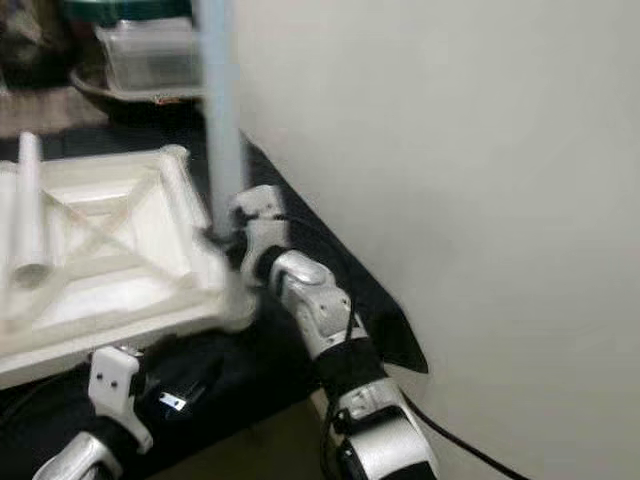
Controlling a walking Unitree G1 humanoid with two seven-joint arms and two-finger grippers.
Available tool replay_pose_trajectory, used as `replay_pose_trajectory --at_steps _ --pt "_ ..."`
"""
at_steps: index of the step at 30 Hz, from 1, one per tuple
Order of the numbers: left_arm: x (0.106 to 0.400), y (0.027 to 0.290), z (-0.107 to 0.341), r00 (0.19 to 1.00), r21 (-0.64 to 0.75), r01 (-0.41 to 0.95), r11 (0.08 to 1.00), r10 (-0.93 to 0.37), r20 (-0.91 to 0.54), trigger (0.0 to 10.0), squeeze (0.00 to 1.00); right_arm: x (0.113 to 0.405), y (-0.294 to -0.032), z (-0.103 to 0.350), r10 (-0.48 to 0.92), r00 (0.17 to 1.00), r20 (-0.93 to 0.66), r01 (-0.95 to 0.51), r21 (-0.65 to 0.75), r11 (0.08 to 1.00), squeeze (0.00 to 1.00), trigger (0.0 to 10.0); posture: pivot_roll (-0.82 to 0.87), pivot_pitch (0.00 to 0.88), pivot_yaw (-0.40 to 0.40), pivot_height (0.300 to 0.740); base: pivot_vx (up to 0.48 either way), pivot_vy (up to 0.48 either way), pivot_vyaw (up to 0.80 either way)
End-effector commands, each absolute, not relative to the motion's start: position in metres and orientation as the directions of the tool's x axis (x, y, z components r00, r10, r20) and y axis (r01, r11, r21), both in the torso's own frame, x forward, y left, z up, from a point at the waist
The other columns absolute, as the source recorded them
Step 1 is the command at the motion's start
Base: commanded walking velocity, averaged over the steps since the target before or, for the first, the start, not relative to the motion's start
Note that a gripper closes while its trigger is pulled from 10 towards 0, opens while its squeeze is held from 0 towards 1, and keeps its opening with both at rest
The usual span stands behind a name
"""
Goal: Building children table
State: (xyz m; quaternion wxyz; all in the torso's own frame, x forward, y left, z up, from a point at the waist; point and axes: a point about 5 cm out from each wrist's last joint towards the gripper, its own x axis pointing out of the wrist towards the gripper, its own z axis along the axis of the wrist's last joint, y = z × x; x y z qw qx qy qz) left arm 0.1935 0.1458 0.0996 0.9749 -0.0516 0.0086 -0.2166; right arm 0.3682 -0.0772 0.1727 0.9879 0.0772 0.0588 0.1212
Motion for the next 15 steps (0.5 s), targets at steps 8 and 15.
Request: replay_pose_trajectory --at_steps 8,15 --pt "0.190 0.146 0.101 0.894 -0.122 0.445 0.887 -0.449 -0.001 10.0 0.00 0.340 -0.093 0.170 0.240 0.970 0.043 -0.243 0.228 0.943 0.82 10.0 0.10 0.000 -0.072 0.740 0.000 0.000 0.00" --pt "0.192 0.146 0.101 0.892 -0.123 0.448 0.885 -0.452 -0.002 10.0 0.00 0.328 -0.058 0.204 0.801 0.569 0.189 -0.822 0.143 0.550 0.00 10.0 0.10 0.000 -0.079 0.740 0.000 0.000 0.00"
